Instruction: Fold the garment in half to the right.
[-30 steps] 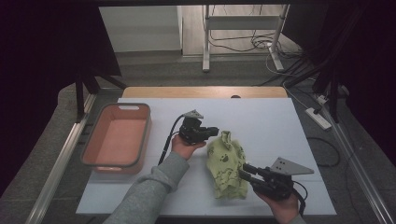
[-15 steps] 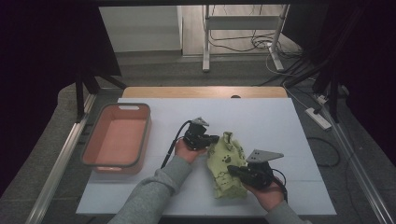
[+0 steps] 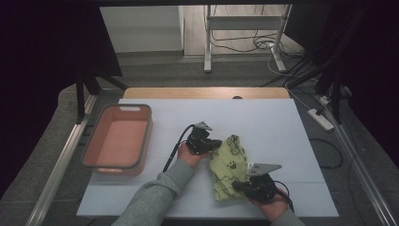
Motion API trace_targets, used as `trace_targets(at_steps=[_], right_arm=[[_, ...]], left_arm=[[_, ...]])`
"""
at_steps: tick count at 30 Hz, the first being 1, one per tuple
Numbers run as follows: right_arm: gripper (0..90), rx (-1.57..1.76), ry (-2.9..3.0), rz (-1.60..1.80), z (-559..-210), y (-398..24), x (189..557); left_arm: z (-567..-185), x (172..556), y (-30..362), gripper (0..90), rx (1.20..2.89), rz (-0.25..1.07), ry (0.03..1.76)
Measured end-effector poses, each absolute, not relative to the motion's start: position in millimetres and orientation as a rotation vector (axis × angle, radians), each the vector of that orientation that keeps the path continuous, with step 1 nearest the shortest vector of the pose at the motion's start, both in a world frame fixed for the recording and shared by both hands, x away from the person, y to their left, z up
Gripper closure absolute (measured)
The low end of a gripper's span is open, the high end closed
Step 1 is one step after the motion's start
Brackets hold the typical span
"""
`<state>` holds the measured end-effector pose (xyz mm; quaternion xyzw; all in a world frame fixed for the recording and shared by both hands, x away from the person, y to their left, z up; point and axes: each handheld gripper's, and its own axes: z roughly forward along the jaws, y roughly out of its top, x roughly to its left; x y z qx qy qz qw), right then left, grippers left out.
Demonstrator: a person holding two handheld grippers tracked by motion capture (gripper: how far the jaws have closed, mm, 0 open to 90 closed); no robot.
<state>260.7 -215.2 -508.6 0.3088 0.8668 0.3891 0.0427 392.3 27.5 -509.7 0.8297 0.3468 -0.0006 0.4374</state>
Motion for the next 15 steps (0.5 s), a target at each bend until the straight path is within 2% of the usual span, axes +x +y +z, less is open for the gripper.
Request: trace_targets(at_steps=[10, 15], right_arm=[[89.9, 0.932, 2.651, 1.181, -512, -219, 256], [89.7, 0.903, 2.582, 1.248, -494, -220, 263]], left_arm=[[-511, 391, 29, 88.9, 2.055, 0.010, 0.873], [-510, 390, 29, 88.8, 2.055, 0.012, 0.873]])
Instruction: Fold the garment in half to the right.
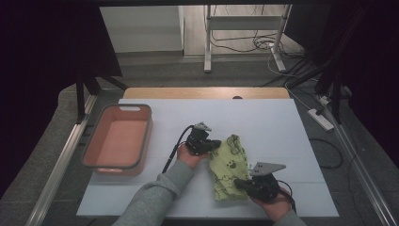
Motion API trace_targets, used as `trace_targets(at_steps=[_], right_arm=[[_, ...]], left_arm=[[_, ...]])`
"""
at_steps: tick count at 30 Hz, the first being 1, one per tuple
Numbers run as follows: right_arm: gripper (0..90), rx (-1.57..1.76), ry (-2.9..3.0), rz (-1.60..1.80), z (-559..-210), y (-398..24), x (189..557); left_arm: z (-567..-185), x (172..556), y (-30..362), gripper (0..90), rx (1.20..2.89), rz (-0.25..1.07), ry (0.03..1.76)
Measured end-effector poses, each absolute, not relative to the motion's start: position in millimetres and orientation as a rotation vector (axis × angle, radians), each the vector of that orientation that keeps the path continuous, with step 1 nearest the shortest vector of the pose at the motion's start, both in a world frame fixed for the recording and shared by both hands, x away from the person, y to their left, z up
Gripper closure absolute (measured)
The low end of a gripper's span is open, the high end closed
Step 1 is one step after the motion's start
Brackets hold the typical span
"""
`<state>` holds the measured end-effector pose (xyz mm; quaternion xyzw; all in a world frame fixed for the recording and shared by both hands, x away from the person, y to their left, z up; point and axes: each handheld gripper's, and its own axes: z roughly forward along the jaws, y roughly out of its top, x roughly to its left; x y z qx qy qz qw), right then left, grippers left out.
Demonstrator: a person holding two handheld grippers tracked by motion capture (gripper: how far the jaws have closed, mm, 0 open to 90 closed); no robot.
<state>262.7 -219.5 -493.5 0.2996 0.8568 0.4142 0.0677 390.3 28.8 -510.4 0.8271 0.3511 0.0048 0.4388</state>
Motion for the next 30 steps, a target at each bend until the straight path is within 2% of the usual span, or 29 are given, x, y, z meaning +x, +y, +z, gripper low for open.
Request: trace_targets(at_steps=[6, 16, 25, 30], right_arm=[[89.6, 0.910, 2.475, 1.273, -476, -211, 293], [89.7, 1.046, 2.356, 1.254, -481, -200, 339], [89.8, 1.198, 2.386, 1.144, -507, -219, 346], [89.7, 1.165, 2.389, 1.130, -506, -217, 343]], left_arm=[[-510, 390, 28, 88.8, 2.057, 0.013, 0.871], [-511, 389, 31, 88.3, 2.048, 0.010, 0.869], [-510, 388, 33, 87.1, 2.039, 0.019, 0.868], [-509, 389, 35, 86.7, 2.031, 0.018, 0.870]])
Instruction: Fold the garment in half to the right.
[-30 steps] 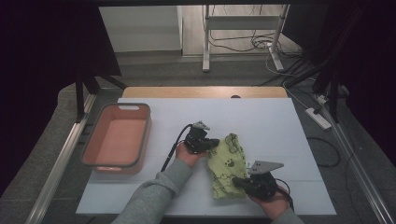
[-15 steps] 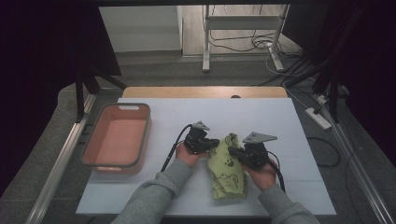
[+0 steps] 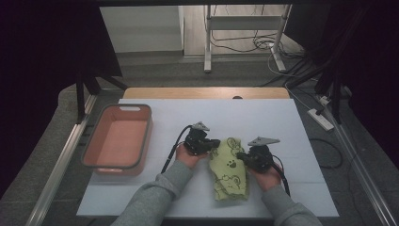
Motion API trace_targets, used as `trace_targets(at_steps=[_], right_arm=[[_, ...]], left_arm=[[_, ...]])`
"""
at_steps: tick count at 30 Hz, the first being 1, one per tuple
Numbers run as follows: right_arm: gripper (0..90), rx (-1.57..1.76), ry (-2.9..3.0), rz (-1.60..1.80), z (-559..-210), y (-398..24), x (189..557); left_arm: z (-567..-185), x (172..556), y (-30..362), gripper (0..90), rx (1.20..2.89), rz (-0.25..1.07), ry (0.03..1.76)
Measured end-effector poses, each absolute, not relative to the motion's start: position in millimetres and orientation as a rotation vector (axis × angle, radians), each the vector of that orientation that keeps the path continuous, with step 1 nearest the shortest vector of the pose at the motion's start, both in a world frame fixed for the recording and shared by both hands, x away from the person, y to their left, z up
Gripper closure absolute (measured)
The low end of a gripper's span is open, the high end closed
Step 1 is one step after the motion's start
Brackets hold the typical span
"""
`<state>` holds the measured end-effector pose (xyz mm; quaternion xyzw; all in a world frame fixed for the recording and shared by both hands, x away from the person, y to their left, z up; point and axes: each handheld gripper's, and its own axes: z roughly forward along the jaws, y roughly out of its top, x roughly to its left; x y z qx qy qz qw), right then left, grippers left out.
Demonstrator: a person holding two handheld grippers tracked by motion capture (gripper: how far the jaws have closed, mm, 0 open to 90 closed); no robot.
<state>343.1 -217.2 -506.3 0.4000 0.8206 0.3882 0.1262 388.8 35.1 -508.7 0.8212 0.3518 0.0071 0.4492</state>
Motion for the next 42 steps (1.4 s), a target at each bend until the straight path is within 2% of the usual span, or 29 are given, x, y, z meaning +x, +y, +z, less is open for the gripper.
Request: trace_targets(at_steps=[7, 15, 28, 42], right_arm=[[89.7, 1.005, 2.386, 1.297, -472, -215, 315], [89.7, 0.882, 2.420, 1.370, -452, -204, 290], [89.8, 0.929, 2.608, 1.206, -501, -204, 277], [90.0, 0.928, 2.654, 1.132, -514, -214, 266]], left_arm=[[-506, 389, 40, 86.6, 2.017, 0.025, 0.870], [-507, 389, 37, 86.6, 2.025, 0.018, 0.859], [-510, 388, 29, 86.3, 2.044, 0.013, 0.849], [-502, 384, 34, 86.7, 2.040, 0.021, 0.829]])
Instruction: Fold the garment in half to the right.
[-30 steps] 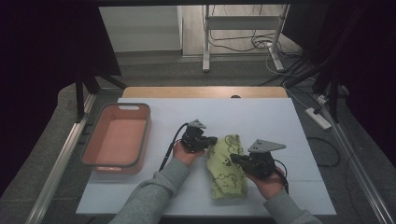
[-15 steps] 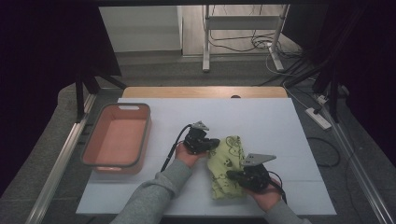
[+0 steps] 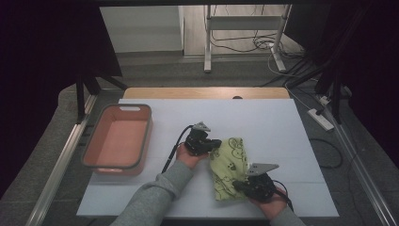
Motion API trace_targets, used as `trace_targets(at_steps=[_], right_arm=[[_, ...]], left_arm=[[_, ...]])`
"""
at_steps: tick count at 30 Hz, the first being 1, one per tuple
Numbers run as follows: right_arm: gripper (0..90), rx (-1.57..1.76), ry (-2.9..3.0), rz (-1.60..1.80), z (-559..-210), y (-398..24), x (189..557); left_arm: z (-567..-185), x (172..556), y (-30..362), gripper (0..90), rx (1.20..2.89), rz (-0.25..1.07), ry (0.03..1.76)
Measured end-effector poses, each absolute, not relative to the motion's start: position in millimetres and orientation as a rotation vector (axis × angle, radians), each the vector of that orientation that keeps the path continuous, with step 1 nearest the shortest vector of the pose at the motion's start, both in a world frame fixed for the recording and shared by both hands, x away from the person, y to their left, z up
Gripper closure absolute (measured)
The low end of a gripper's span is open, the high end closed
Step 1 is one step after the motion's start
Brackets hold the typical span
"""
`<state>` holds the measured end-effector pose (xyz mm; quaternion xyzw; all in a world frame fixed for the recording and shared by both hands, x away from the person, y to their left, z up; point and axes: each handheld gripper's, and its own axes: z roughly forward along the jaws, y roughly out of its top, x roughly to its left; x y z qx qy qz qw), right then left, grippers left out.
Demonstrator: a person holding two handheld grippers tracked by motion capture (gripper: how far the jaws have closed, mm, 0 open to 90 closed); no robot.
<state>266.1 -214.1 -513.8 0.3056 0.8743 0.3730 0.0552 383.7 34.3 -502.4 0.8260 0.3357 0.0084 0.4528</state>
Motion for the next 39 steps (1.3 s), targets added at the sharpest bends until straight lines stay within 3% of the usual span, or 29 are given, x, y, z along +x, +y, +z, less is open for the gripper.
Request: trace_targets(at_steps=[17, 27, 31, 39], right_arm=[[90.0, 0.934, 2.651, 1.139, -515, -215, 266], [89.6, 0.921, 2.602, 1.250, -510, -220, 265], [84.0, 0.892, 2.557, 1.328, -503, -223, 263], [60.3, 0.890, 2.457, 1.402, -495, -230, 260]], left_arm=[[-521, 385, 21, 89.1, 2.122, 0.026, 0.819], [-505, 378, 28, 85.4, 2.055, 0.063, 0.779], [-496, 372, 33, 79.1, 2.029, 0.077, 0.773], [-490, 365, 53, 50.4, 1.970, 0.080, 0.863]])
